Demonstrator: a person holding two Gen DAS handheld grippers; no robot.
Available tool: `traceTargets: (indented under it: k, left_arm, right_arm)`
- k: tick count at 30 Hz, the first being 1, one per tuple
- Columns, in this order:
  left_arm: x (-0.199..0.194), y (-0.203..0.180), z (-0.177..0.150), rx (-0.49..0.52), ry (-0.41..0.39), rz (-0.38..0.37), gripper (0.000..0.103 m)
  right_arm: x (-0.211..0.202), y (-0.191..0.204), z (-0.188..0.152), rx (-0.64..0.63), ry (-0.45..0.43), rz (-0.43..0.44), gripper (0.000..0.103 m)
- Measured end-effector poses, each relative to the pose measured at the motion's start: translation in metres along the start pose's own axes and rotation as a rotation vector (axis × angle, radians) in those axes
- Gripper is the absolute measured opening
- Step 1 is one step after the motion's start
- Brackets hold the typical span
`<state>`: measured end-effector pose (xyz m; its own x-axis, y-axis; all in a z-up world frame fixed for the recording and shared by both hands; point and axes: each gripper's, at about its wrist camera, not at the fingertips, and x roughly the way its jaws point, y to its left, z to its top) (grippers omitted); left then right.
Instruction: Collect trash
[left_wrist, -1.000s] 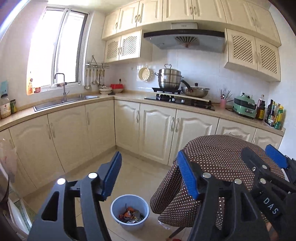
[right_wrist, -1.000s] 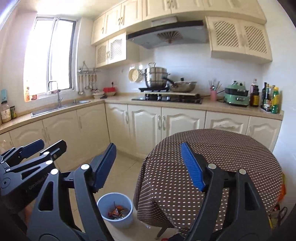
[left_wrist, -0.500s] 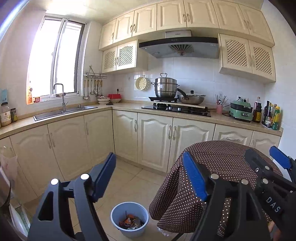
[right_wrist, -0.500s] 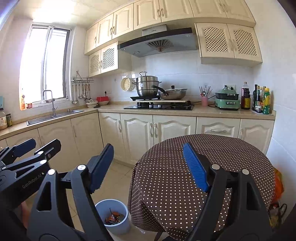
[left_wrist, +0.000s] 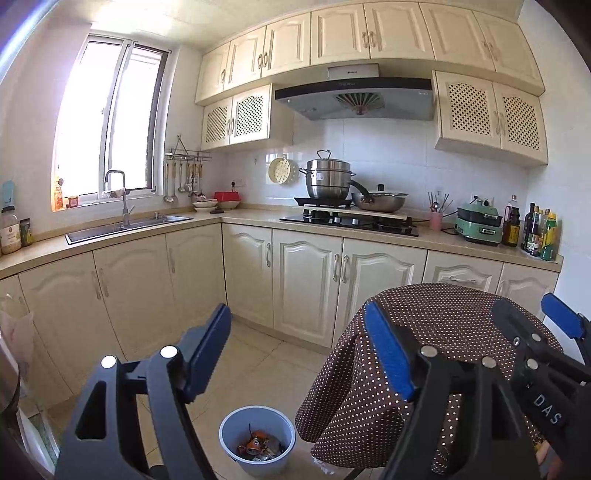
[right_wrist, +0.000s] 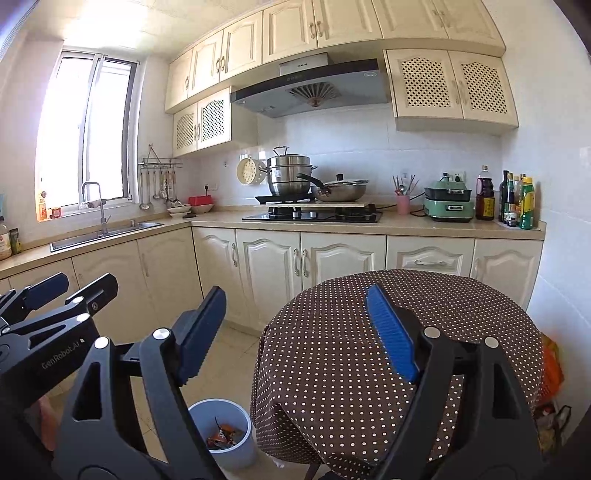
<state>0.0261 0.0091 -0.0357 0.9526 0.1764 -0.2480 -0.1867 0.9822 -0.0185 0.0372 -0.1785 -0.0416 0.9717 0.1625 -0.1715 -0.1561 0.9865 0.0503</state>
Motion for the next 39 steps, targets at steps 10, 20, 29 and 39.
traceTargets:
  k: [10,20,29,39]
  left_arm:
    - [-0.0025,-0.0057,0.0005,0.016,-0.012,-0.013,0.074]
    - [-0.002,-0.0092,0.0005,0.022,-0.012,-0.018,0.074]
    - [-0.0014,-0.0096,0.0007,0.021,-0.008,-0.02,0.074]
    - [0.0008,-0.0073,-0.0008,0.017,-0.002,-0.02,0.074]
  right_arm:
    - [-0.0024,-0.0025,0.0015,0.007,-0.008,-0.01,0.08]
    - [-0.0021,-0.0077,0.0009,0.012,-0.009,-0.013,0.08]
    - [-0.0038,-0.0071,-0.0006,0.012,-0.008,-0.013,0.08]
    - [-0.0025,-0.0057,-0.0008,0.012,-0.003,-0.012,0.08]
